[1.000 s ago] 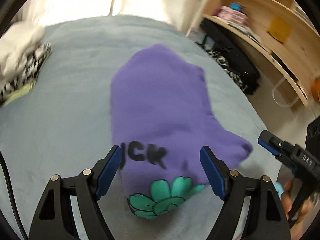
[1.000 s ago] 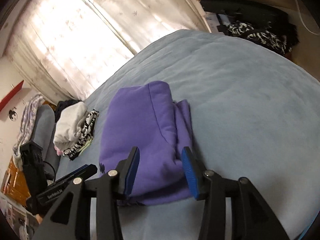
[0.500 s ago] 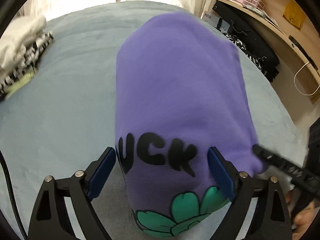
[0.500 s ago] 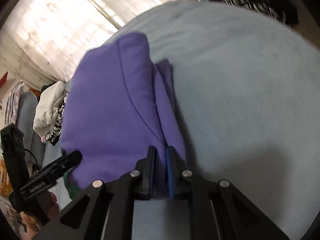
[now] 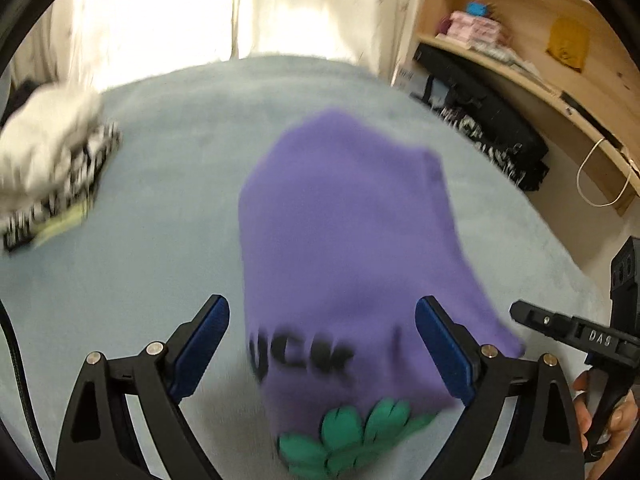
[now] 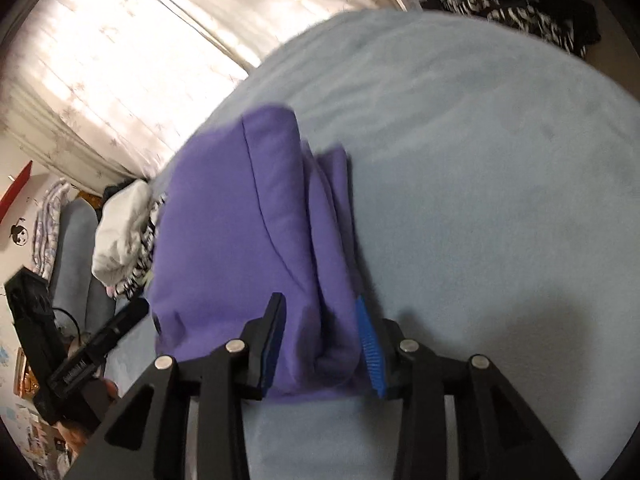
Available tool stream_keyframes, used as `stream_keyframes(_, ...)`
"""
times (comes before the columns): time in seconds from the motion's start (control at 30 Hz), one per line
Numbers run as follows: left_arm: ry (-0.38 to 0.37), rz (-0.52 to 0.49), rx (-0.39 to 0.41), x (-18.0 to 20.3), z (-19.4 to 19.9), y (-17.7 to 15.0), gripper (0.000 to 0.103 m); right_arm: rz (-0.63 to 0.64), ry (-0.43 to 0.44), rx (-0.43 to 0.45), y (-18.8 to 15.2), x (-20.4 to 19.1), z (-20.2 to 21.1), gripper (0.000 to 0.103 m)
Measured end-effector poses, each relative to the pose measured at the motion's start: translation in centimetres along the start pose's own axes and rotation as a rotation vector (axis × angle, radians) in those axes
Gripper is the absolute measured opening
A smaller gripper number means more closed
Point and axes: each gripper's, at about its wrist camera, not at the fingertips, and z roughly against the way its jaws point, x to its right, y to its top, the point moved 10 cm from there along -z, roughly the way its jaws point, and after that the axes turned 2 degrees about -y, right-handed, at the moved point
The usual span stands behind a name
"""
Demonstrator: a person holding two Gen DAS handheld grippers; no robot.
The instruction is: Fold large clothes
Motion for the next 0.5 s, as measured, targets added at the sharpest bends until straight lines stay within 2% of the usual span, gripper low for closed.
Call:
stream_keyframes(0.13,0.017,-0.020,0.051,0.6,-0.7,5.4,0.094,0.005,0.041,0.026,3.7,-2.1,-0.1,0.037)
stream_keyframes(0.27,0.067,0.001,0.040,-0.5,-3.4,9.0,0.094,0.020,0.012,0.029,8.0,-4.4,-3.0,0.037)
stream_keyframes(0.33,0.064,0.038,0.022,-1.1,-5.4,9.8,0.094,0.022,0.006,0.034,9.9,-4.5,-5.2,0.037)
stream_keyframes(0.43,0.048,0.075,-0.021,-1.5,-7.7,9.6,0.094,-0.049,-0.013,0.002,11.3,-2.9,-8.3,0.037)
stream_keyframes(0.5,0.046,0.074,-0.055,-1.4,-9.2,9.2,0.094,-0.087,0.054,-0.039,11.3,-2.7,-10.0,0.037)
